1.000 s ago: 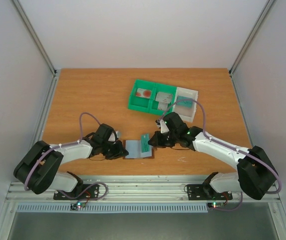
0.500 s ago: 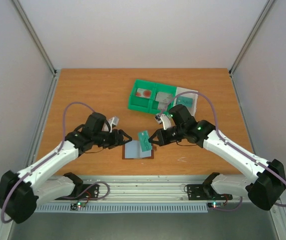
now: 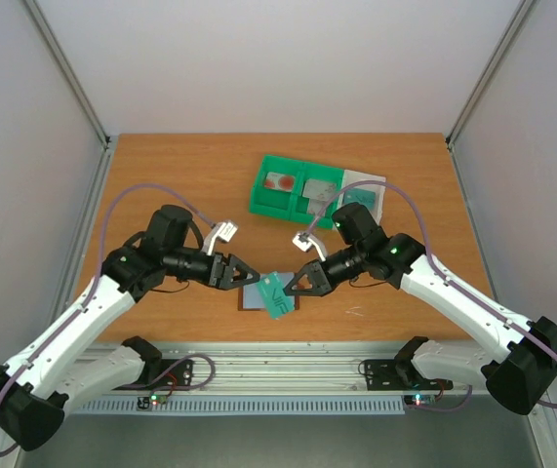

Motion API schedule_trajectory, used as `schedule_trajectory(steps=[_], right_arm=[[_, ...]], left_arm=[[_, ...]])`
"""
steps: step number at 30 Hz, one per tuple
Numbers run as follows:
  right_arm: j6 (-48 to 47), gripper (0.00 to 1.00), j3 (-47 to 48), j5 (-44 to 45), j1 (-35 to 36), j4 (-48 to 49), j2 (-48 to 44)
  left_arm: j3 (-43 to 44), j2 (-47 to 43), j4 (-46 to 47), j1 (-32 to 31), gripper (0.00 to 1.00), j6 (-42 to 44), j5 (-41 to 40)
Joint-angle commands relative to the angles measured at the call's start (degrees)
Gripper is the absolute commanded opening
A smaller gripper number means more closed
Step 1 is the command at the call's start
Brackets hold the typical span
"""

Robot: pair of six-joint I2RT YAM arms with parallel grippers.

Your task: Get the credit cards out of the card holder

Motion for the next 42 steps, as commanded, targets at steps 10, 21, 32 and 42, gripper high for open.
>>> schedule_trajectory(steps=[10,21,32,42], right_arm=[[1.2,0.01,-0.75,-9.15,0.0,6.13,1.16],[4.09,0.04,-1.0,-4.66,-0.06,8.1,0.05],[28.65,0.52,-7.87,13.54,-0.03,25.72,-7.92],[47.85,0.72,-18.54,21.23,0.09,50.63,-9.52]], left_arm=[[0.27,3.52,-1.19,-0.02,0.3,6.02,13.88],[-1.43,2.13,2.45,-0.05,0.0,3.88,16.2],[-3.83,-0.78,15.71,-0.02,0.0,-9.51,4.99],[-6.53,-6.37,25.38,-0.07,0.01,-21.91,-11.08]])
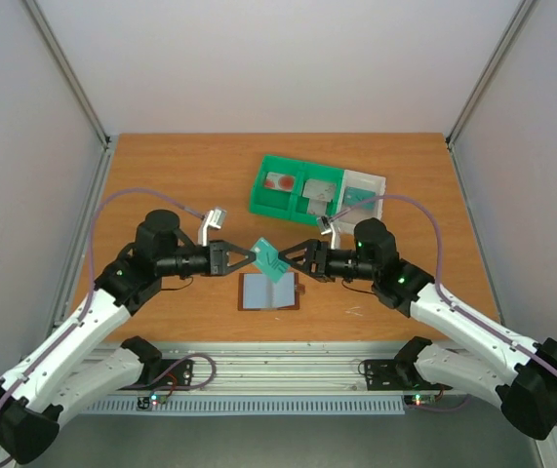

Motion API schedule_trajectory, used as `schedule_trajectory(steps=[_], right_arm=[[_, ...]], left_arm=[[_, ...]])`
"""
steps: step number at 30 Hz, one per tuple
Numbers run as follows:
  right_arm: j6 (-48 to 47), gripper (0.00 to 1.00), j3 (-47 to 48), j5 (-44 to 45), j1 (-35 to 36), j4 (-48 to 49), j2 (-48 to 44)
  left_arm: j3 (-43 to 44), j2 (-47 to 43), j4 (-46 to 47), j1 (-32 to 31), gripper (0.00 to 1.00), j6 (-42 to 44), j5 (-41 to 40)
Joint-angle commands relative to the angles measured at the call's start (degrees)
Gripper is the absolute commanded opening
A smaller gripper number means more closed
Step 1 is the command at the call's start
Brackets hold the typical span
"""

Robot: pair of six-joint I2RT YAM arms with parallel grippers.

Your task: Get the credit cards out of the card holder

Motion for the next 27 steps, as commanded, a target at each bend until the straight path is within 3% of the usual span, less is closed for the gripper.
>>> schedule_trajectory(steps=[1,5,10,14,18,23,27], right_arm=[[10.0,0.72,-1.94,3.84,0.23,15.29,0.83],[12.57,0.67,-2.8,3.84,0.54,21.63,3.0],[16.73,0.42,-4.51,4.01,0.8,30.87,5.77],[18.41,0.3,-5.15,3.92,1.41,34.34,8.21],[20.2,0.28,-6.36,4.36,1.84,38.18,9.51],[20.41,0.33,-6.82,4.72,2.41,38.74,10.23],[20.77,0.27,-6.75,4.63,2.7,39.84,10.86]], left_arm=[[-0.64,-2.34,7.65,-0.07,0.0,-7.58,-9.46],[-2.52,-3.13,11.29,-0.07,0.01,-10.74,-12.94],[-3.94,-2.31,14.94,-0.07,0.0,-14.33,-13.86],[-6.55,-2.79,18.52,-0.07,0.01,-17.94,-15.28],[-7.8,-3.74,20.23,-0.04,0.0,-19.49,-17.1],[-9.21,-5.38,20.62,-0.07,0.0,-20.45,-19.6],[-9.43,-5.68,20.18,-0.07,0.0,-20.31,-20.01]])
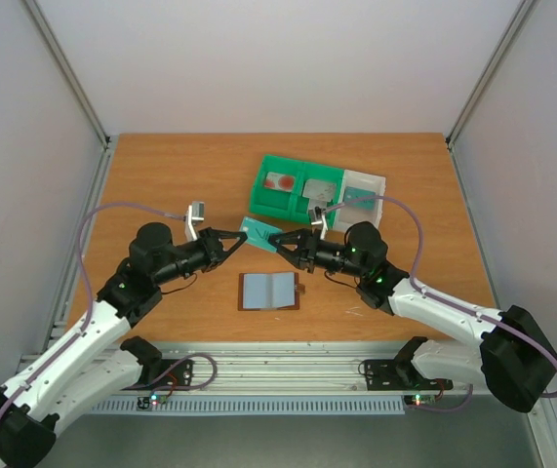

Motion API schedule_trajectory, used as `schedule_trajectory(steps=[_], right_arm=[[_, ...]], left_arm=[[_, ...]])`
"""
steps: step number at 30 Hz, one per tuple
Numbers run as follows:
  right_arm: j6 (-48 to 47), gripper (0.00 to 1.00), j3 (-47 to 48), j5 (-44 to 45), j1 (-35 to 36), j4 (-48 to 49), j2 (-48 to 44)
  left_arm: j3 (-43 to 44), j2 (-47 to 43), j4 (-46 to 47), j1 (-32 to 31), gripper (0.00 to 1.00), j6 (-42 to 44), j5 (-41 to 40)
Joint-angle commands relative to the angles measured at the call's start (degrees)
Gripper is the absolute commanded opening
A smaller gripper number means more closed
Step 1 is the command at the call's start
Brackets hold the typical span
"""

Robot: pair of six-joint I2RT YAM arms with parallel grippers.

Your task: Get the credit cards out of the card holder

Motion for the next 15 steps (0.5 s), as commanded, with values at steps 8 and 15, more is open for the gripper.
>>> schedule_trajectory(steps=[8,15], right_arm=[[0.93,0.25,-0.75,1.11,1.57,4.23,0.96],[0.93,0.17,-1.24,2.08,2.01,4.03,0.77]], left_arm=[[-1.25,-2.21,3.01,-0.07,0.0,-0.26,-3.52],[-1.21,-2.92,0.64,-0.02,0.0,-0.02,-4.1]])
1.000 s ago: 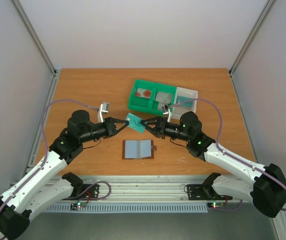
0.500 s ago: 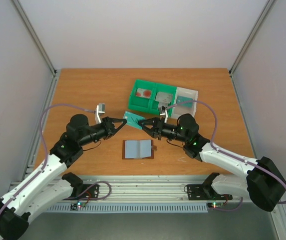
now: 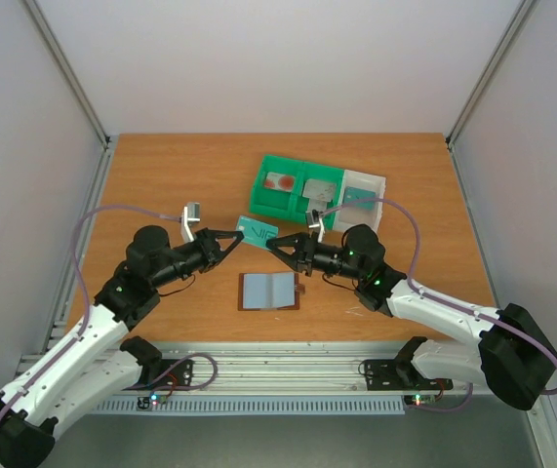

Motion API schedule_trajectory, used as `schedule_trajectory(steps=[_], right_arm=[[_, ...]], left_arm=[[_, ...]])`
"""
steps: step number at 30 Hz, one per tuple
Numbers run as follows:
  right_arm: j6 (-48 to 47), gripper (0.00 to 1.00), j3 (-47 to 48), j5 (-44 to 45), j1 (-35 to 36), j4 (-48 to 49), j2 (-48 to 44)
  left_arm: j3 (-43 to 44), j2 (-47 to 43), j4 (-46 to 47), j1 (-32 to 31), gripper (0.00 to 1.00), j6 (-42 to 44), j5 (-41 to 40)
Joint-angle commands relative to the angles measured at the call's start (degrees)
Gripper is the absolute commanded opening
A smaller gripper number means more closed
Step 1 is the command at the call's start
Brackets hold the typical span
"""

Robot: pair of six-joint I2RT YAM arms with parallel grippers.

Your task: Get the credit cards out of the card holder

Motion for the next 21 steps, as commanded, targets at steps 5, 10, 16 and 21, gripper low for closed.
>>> schedule_trajectory(steps=[5,10,16,21], right_arm=[[-1.57,0.01,-0.6,1.71,0.52,1.54,-0.39],[-4.22,0.01,0.17,1.54,0.56,-1.74,-1.1],[-11.13,0.01,2.54,1.92,0.32,-13.86,-4.22],[-21.18,0.01,8.27,3.77,-1.44,-32.58,-7.7]], left_arm=[[-0.31,-1.1,0.0,-0.07,0.01,0.7,-1.8],[-0.05,-1.8,-2.28,-0.06,0.26,1.93,-2.08],[1.58,-3.91,-12.17,-0.07,0.83,5.87,-5.32],[3.18,-3.66,-20.3,-0.06,0.99,11.8,-6.65]])
